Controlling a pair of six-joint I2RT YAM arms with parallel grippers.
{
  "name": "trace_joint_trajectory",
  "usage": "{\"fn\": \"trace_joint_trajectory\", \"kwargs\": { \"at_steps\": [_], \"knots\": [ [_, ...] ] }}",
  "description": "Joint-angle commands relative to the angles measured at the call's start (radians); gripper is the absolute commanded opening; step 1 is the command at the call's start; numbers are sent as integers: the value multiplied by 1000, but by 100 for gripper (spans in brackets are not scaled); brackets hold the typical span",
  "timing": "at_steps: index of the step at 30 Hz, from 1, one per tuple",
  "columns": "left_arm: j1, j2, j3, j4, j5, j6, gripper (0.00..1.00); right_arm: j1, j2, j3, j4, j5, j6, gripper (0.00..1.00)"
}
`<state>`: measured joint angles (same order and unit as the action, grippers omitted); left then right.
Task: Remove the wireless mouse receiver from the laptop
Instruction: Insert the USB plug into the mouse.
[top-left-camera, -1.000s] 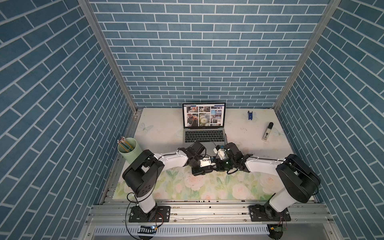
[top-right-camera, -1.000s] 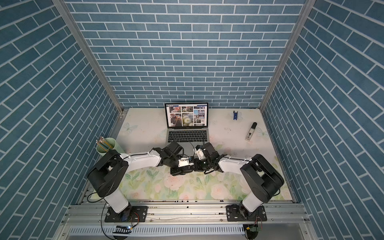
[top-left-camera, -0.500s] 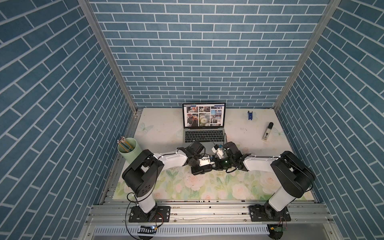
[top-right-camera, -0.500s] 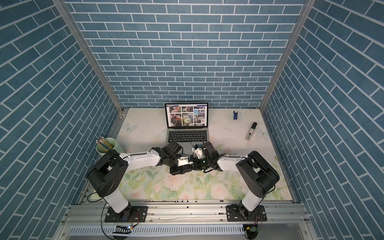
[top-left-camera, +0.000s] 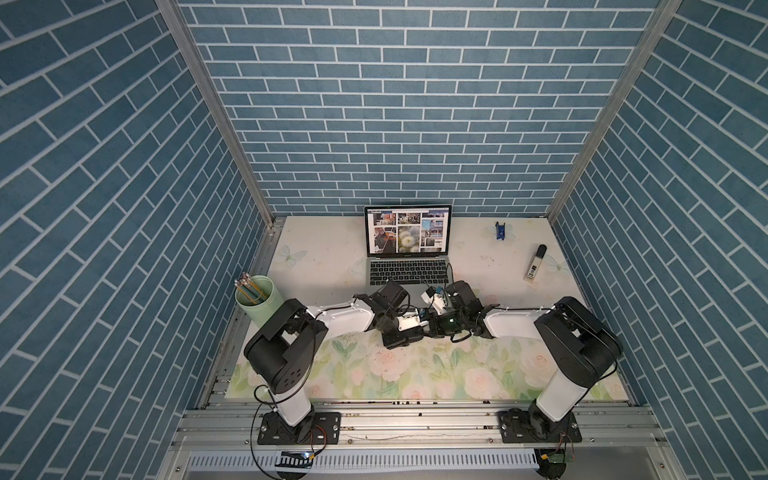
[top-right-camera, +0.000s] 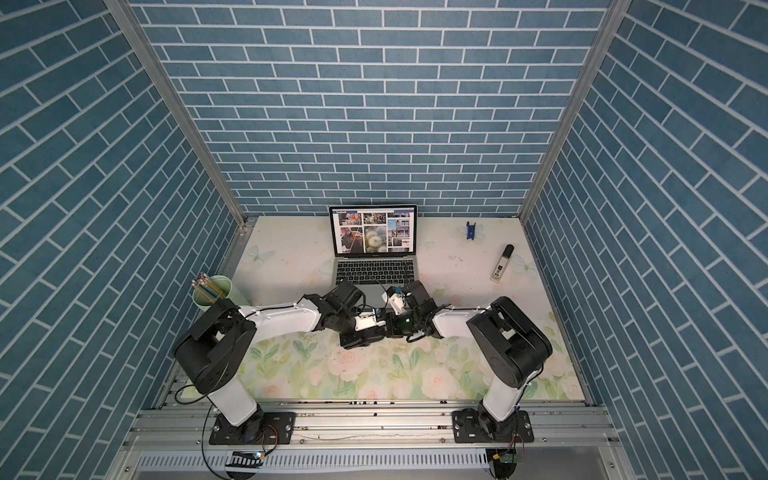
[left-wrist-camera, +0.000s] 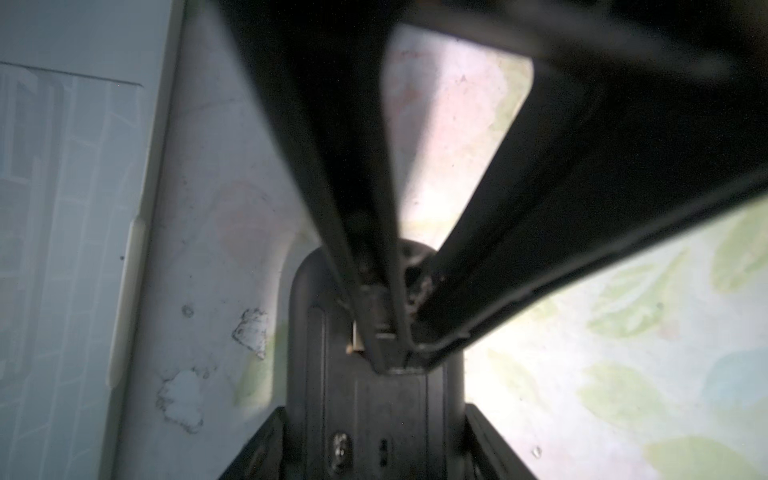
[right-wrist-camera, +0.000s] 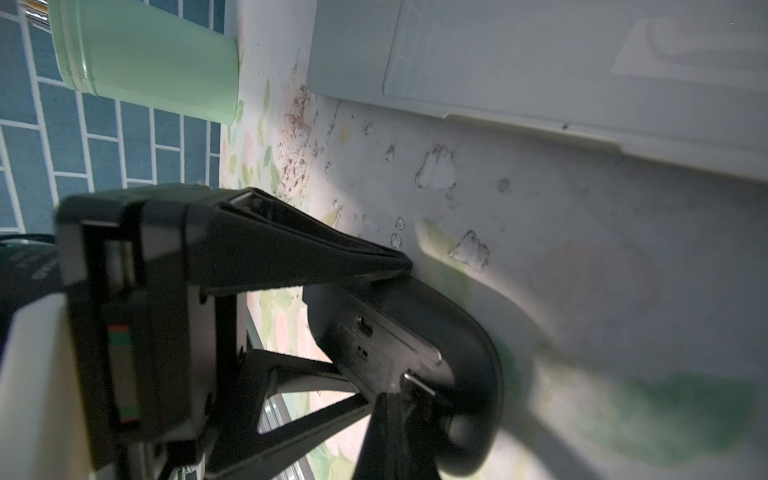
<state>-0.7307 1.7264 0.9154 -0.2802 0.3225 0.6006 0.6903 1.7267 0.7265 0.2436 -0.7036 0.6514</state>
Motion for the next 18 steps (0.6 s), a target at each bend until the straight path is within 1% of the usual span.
{"fn": "trace_joint_trajectory", "kwargs": {
  "at_steps": [1, 7, 11, 14, 18],
  "knots": [
    [-39, 71, -47, -48, -9, 69, 48, 0, 58, -10, 89, 25, 59, 0],
    [-39, 68, -50, -47, -7, 69, 48, -13, 47, -33, 104, 23, 60, 0],
    [-40, 67, -52, -47, -8, 70, 48, -41, 5, -52, 129, -3, 59, 0],
    [-39, 66, -56, -43, -8, 70, 48, -72, -39, -86, 209, -51, 82, 0],
    [-39, 69, -59, -38, -5, 70, 48, -117, -53, -133, 335, -108, 137, 0]
  ]
}}
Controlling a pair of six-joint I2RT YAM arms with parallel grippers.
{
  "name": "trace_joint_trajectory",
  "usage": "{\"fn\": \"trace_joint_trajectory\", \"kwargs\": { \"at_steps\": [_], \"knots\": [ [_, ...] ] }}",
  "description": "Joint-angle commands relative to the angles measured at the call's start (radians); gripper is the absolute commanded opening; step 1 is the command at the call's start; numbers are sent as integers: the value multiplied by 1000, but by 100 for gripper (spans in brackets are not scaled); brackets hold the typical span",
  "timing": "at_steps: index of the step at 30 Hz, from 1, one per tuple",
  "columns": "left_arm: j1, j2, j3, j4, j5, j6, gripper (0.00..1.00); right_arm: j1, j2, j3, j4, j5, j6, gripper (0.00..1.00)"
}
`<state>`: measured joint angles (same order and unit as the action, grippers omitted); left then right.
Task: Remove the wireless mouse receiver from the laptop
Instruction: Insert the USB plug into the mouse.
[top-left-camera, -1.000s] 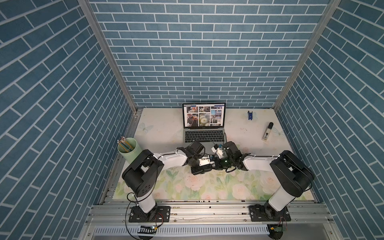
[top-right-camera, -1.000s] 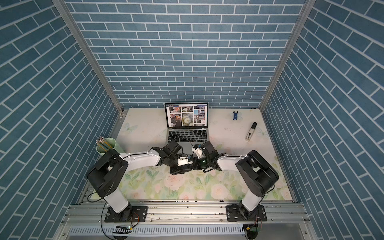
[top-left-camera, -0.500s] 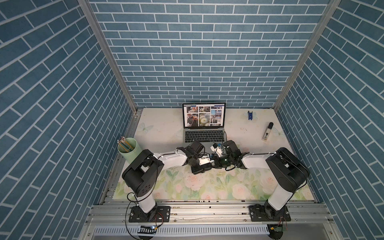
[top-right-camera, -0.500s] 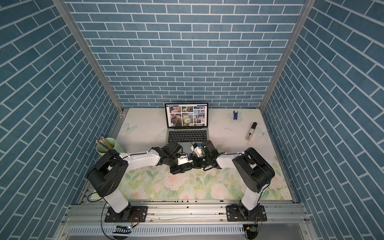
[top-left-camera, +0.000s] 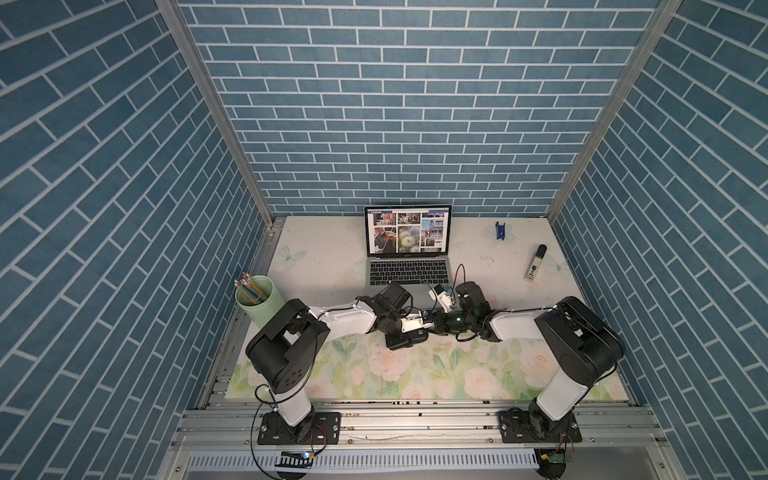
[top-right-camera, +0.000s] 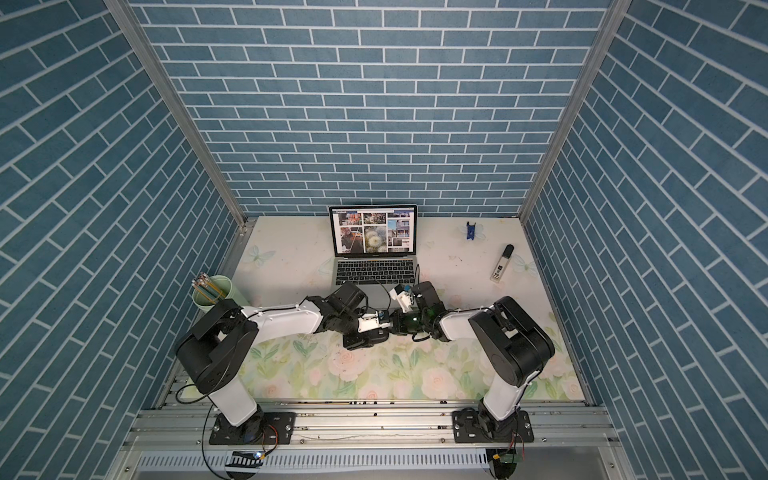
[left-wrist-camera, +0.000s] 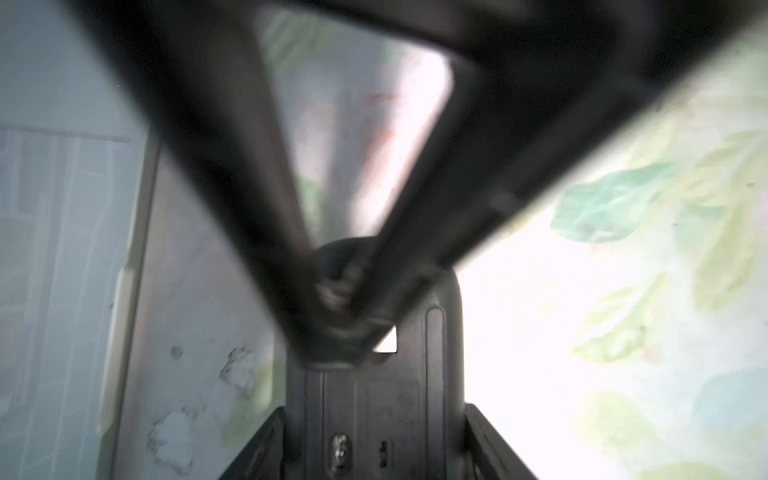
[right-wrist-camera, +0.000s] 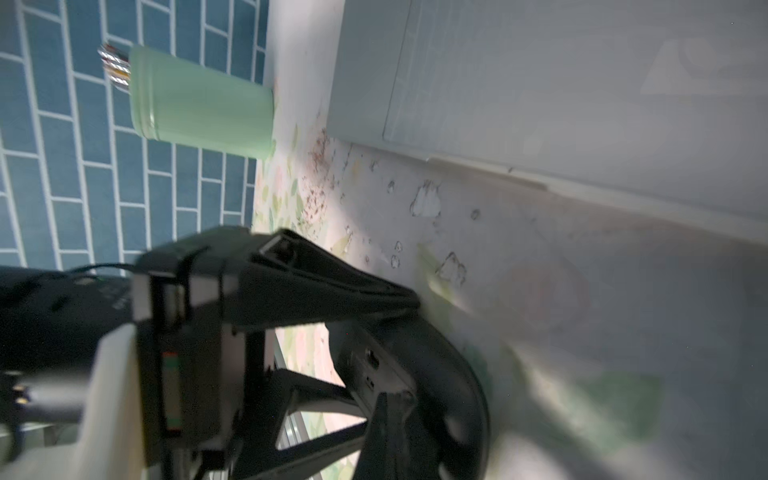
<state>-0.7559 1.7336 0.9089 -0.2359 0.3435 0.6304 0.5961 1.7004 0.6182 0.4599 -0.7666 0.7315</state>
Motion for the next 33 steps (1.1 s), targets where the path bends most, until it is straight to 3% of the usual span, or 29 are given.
{"fn": "trace_joint_trajectory", "kwargs": {
  "at_steps": [1, 8, 17, 33],
  "knots": [
    [-14, 61, -53, -82, -27, 39, 48, -31, -26, -28, 125, -52, 60, 0],
    [-14, 68, -48, -86, -25, 38, 48, -40, -32, -37, 88, -56, 55, 0],
    [-14, 84, -38, -95, -30, 37, 48, -34, -117, -66, -104, -19, -39, 0],
    [-14, 96, -30, -101, -26, 35, 48, 27, -37, -14, -128, -1, -58, 0]
  ]
}}
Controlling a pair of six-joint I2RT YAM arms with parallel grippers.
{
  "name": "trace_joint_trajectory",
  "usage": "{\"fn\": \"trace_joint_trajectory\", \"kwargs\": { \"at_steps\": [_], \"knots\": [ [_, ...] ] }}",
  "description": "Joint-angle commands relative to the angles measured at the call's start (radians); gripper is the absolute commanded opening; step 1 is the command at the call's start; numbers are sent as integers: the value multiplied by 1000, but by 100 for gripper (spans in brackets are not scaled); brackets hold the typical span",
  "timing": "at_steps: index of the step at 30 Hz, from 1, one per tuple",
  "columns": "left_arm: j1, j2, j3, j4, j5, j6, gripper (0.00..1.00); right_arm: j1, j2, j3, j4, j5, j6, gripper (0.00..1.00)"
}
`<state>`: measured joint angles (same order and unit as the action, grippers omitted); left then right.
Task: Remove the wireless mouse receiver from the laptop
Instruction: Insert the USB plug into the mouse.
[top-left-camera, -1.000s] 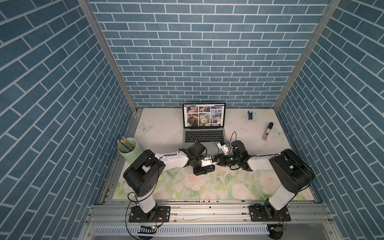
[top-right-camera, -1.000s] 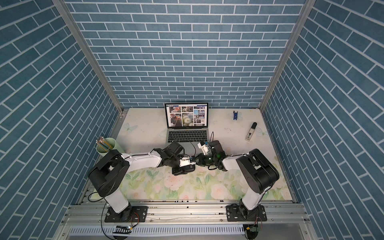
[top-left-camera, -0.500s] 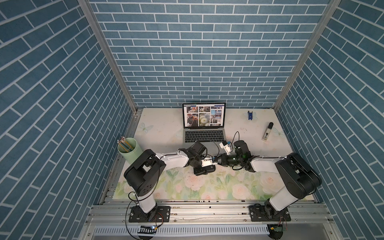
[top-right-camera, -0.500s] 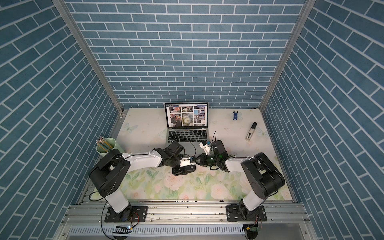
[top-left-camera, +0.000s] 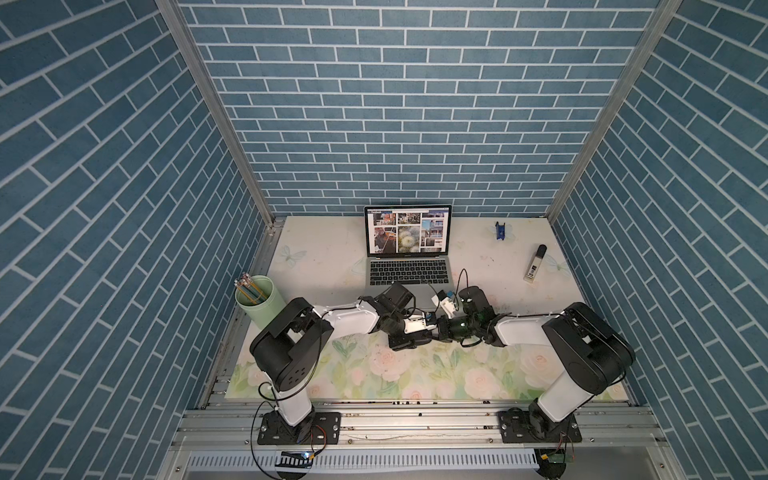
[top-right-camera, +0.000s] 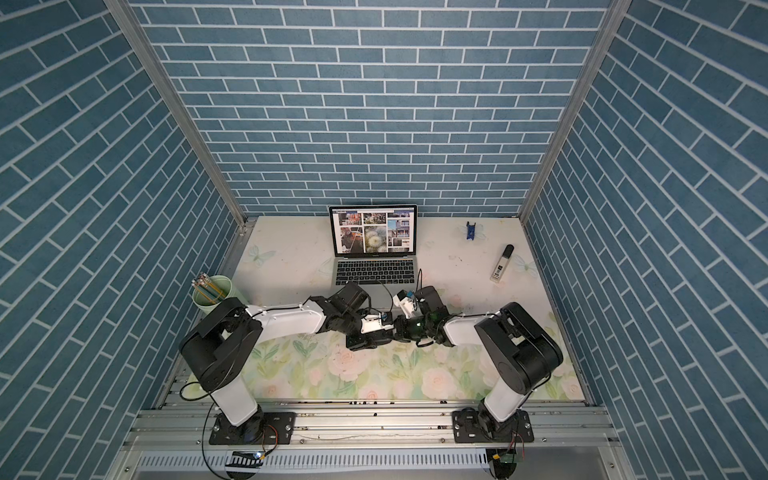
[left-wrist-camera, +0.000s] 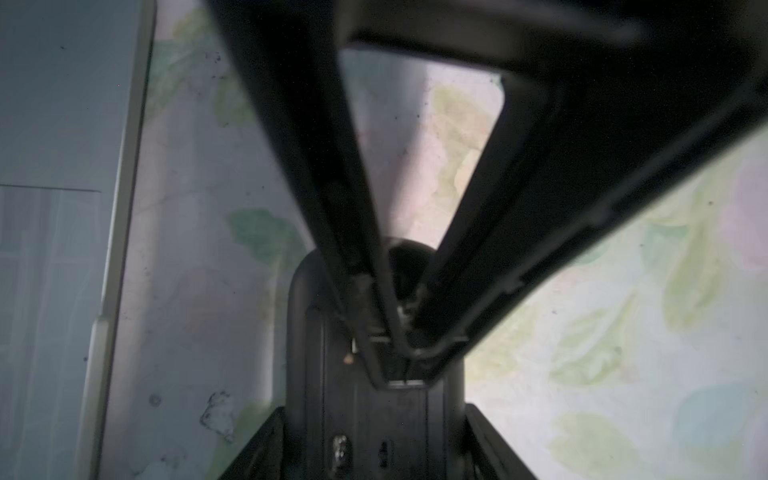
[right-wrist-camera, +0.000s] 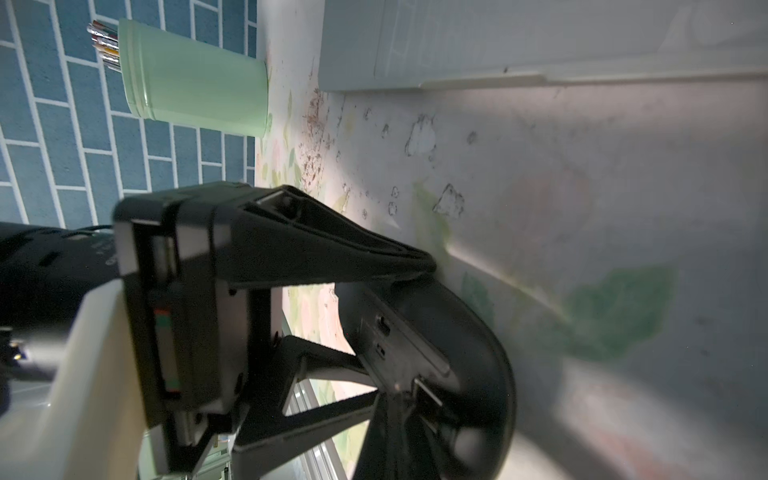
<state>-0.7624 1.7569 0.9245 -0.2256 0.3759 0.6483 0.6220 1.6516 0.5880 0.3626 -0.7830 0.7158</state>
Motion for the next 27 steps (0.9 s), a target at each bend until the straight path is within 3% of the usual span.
{"fn": "trace_joint_trajectory", "kwargs": {
  "at_steps": [1, 27],
  "knots": [
    [-8, 74, -45, -110, -59, 17, 48, 1, 11, 13, -32, 17, -45, 0],
    [-8, 77, -47, -110, -61, 17, 48, -37, 25, 24, -90, 37, -100, 0]
  ]
}}
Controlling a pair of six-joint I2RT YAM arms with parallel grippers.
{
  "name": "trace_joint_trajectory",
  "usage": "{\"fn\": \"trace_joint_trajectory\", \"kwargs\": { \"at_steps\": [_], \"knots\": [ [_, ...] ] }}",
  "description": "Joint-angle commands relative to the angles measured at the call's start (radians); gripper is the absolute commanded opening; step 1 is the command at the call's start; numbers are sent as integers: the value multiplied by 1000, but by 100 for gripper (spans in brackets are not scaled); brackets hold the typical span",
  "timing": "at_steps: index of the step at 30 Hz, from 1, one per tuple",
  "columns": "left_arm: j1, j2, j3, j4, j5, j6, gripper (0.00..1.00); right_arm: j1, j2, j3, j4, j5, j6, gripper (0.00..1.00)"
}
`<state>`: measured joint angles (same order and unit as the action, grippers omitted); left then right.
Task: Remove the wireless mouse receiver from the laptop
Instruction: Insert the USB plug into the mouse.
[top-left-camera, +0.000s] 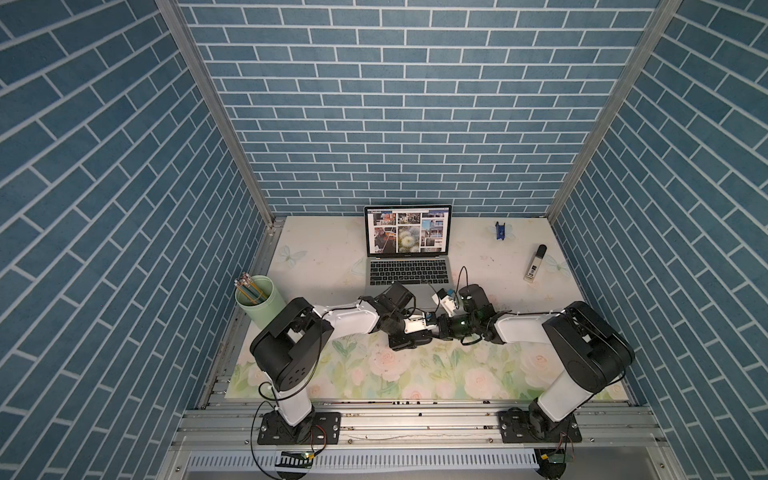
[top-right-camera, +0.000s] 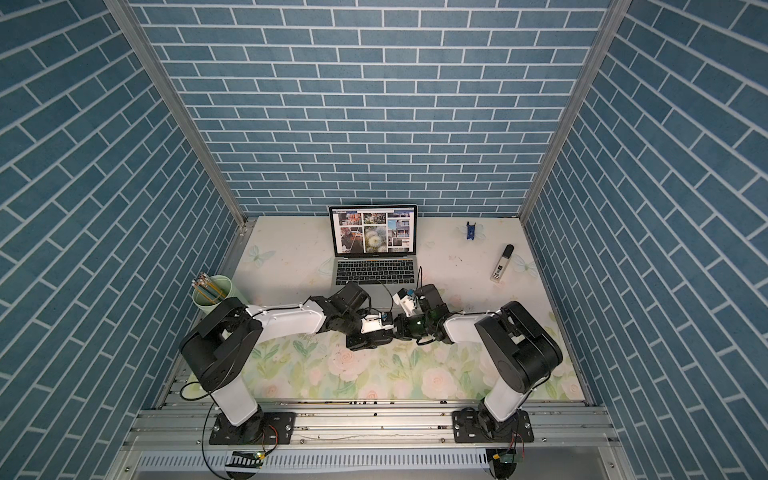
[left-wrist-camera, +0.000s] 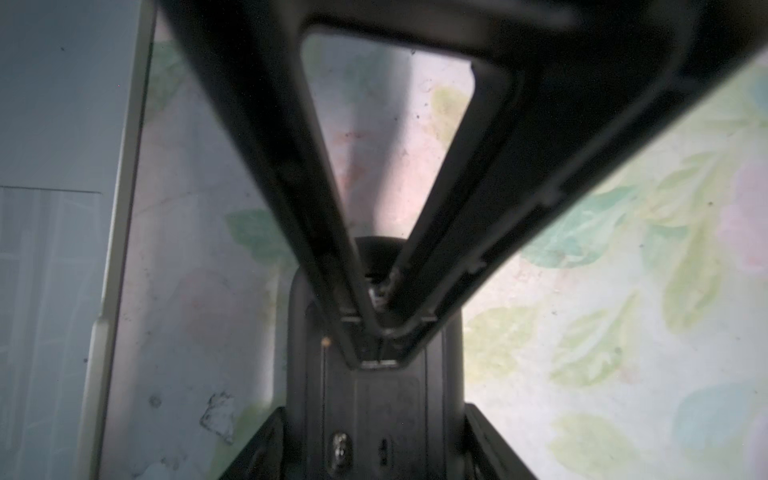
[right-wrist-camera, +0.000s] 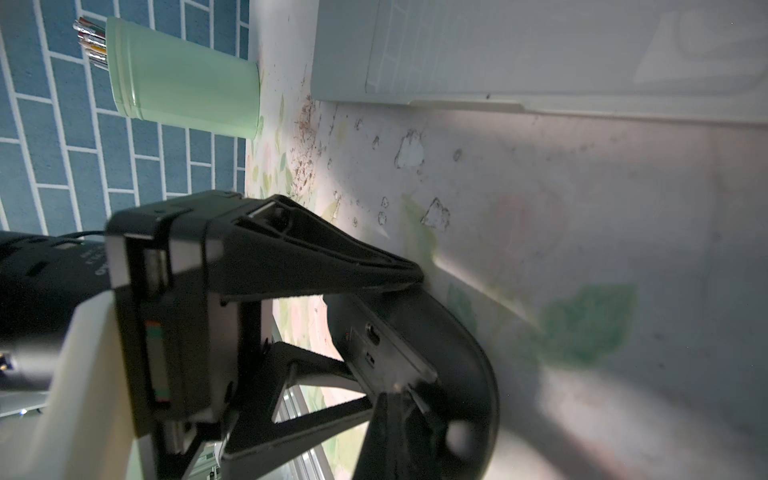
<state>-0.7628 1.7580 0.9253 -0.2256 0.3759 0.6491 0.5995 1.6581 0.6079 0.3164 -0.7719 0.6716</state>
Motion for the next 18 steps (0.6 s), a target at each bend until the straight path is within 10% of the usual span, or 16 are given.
{"fn": "trace_joint_trajectory", "kwargs": {
  "at_steps": [1, 18],
  "knots": [
    [-8, 75, -48, -110, -62, 17, 48, -19, 19, 2, -47, 26, -59, 0],
    [-7, 93, -37, -115, -64, 15, 48, -26, -21, -28, -58, 58, -55, 0]
  ]
}}
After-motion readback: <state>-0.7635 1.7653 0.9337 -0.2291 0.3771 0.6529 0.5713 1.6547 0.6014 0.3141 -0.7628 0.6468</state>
